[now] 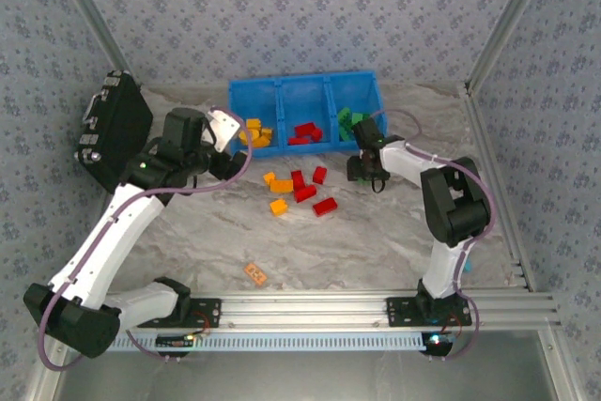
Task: Sort the legos into containers by color
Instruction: Pick up the lego from the center of the table.
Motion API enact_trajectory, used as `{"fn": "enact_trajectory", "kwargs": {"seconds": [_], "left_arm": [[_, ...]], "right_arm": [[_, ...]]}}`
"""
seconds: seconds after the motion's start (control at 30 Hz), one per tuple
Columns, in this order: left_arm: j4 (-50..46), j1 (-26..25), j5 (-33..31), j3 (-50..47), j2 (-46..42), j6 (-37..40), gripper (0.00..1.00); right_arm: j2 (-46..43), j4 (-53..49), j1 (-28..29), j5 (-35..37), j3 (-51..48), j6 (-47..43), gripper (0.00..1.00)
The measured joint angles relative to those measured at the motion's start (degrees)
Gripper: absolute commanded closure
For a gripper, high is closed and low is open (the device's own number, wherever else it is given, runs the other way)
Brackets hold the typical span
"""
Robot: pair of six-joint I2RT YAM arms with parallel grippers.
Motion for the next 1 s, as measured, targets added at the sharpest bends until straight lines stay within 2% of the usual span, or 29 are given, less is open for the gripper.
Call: {"fn": "enact_trajectory", "kwargs": {"seconds": [0.4, 0.67, 0.77, 1.0], "left_arm": [[0.15, 0.0, -2.1, 0.0, 0.98, 0.0, 0.16], [0.15, -0.04, -2.21, 0.0, 0.98, 0.0, 0.16], [0.11, -0.04, -2.36, 0.0, 0.98, 0.02, 0.16], [-0.28, -0.09, -2.38, 0.02, 0.98, 0.22, 0.16]], "right_arm": [[0.96, 1.86, -0.09, 0.48, -1.38, 1.81, 0.63], [0.48, 1.25, -0.15, 0.37, -1.33, 1.79, 0.67], [0.46, -2.1, -0.7, 0.5, 1.79, 1.33, 0.67], [0.5, -3.74, -1.99, 0.52, 16.74, -0.17, 0.67]]}}
